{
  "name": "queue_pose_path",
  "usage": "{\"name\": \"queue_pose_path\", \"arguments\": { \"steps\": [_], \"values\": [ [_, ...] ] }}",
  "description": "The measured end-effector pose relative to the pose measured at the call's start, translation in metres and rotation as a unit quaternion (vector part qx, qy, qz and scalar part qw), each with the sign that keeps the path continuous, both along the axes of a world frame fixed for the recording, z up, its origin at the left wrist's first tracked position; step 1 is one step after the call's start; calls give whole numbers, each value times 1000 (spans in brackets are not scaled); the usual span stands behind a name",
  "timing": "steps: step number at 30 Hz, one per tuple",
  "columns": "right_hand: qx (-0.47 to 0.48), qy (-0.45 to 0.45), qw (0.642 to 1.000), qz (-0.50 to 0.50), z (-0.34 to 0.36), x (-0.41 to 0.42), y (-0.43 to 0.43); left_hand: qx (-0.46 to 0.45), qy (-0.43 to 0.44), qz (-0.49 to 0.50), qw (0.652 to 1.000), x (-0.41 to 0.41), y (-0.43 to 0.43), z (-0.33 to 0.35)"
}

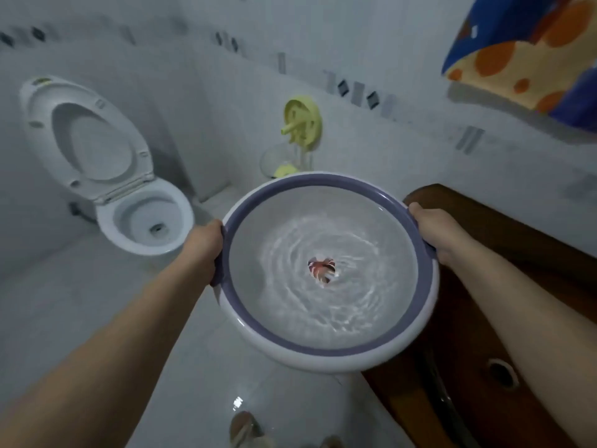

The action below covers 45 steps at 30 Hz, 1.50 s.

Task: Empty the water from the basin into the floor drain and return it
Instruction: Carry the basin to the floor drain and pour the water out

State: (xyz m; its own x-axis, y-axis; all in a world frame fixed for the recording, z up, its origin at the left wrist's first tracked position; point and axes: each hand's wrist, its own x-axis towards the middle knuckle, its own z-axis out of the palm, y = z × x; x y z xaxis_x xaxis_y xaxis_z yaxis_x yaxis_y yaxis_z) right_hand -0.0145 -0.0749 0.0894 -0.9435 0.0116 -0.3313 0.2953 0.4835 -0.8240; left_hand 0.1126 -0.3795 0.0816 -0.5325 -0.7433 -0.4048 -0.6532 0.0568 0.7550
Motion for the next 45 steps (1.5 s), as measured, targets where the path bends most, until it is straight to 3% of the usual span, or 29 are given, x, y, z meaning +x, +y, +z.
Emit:
{"name": "queue_pose_path", "arguments": {
  "steps": [8,20,29,45],
  "values": [
    [53,-27,996,69,-20,1,-99,37,-3,72,997,40,-77,-24],
    [17,-77,996,29,-65,15,-233,23,-9,83,996,58,-211,-62],
    [44,-84,994,44,-111,-7,-300,29,-22,103,994,45,-268,-117],
    [44,-72,991,105,-344,-91,-351,38,-19,194,980,-1,-285,-342]
  ]
}}
